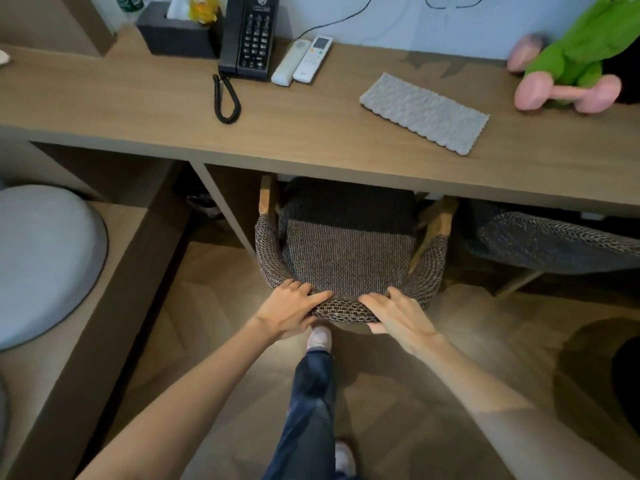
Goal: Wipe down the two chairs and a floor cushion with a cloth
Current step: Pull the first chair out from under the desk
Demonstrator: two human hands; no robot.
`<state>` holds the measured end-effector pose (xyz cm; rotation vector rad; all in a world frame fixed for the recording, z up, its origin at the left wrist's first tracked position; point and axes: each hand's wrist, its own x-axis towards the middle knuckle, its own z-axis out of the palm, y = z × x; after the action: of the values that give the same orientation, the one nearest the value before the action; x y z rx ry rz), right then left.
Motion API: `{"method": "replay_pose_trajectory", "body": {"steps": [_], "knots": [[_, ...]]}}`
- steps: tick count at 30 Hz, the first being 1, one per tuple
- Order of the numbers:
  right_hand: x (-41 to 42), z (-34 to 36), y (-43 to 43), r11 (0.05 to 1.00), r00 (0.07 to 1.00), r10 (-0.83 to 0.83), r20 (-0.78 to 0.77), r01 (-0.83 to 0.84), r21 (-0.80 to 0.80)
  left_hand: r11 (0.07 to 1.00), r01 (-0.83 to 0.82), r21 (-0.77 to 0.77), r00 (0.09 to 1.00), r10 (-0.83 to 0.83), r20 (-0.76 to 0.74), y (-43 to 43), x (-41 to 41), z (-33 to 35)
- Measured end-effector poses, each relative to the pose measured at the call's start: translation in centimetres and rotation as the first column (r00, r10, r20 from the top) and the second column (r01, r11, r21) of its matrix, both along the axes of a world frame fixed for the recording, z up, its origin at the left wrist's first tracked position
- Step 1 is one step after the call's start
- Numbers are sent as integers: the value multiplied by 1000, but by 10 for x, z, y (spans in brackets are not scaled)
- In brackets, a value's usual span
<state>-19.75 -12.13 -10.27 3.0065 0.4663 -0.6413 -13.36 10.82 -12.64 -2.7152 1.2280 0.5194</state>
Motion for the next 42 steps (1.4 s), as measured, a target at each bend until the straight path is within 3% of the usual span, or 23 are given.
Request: {"method": "replay_pose_trajectory", "body": {"steps": [9,15,25,30,36,42], "knots": [[-124,3,56,987,987,157,-21,-156,33,997,-51,61,997,55,-62,66,-141,17],[-170,8,125,965,973,230,-15,-226,130,993,-69,99,996,74,-47,134,-195,29],[-250,14,251,942,950,312,-37,-303,146,985,-89,149,993,99,-67,254,-285,34],[-285,14,311,900,918,389,-81,-359,247,978,-122,167,987,137,-82,313,-335,31],[-300,10,348,882,918,388,-86,-343,322,924,-351,155,920,371,-125,343,-365,40],[-285,19,321,891,941,258,-219,-144,431,823,-550,146,786,568,-245,317,-365,70]]}}
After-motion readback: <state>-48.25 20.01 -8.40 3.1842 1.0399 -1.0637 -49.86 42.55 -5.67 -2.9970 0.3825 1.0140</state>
